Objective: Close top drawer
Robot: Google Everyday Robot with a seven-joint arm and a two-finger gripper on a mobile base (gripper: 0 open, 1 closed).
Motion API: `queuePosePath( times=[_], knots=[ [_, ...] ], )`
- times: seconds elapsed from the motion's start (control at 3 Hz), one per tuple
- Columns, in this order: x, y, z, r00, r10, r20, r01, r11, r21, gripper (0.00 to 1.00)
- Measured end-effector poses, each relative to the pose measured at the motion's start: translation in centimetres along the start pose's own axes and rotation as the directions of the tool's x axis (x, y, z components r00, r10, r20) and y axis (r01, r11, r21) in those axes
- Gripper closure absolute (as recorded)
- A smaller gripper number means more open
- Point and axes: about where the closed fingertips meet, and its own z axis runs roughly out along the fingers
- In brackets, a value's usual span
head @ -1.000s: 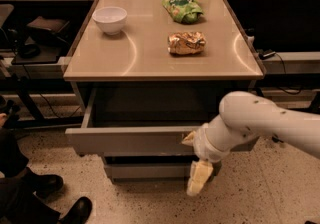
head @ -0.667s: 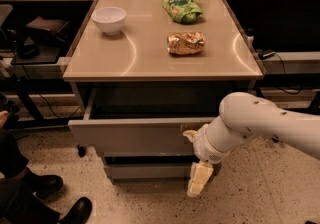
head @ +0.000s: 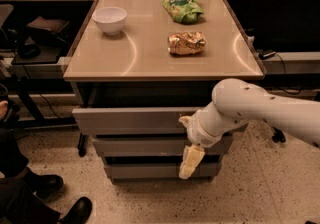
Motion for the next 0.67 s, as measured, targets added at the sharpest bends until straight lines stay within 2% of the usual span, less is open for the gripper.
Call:
queuePosePath(
  times=[0.33, 0.67],
  knots=[
    [-2.59, -3.99, -0.15, 1.000, 0.003, 0.010, -0.004, 0.9991, 0.043, 0.00],
    [-2.61, -3.91, -0.18, 1.000, 0.003, 0.010, -0.003, 0.9990, 0.044, 0.00]
  ],
)
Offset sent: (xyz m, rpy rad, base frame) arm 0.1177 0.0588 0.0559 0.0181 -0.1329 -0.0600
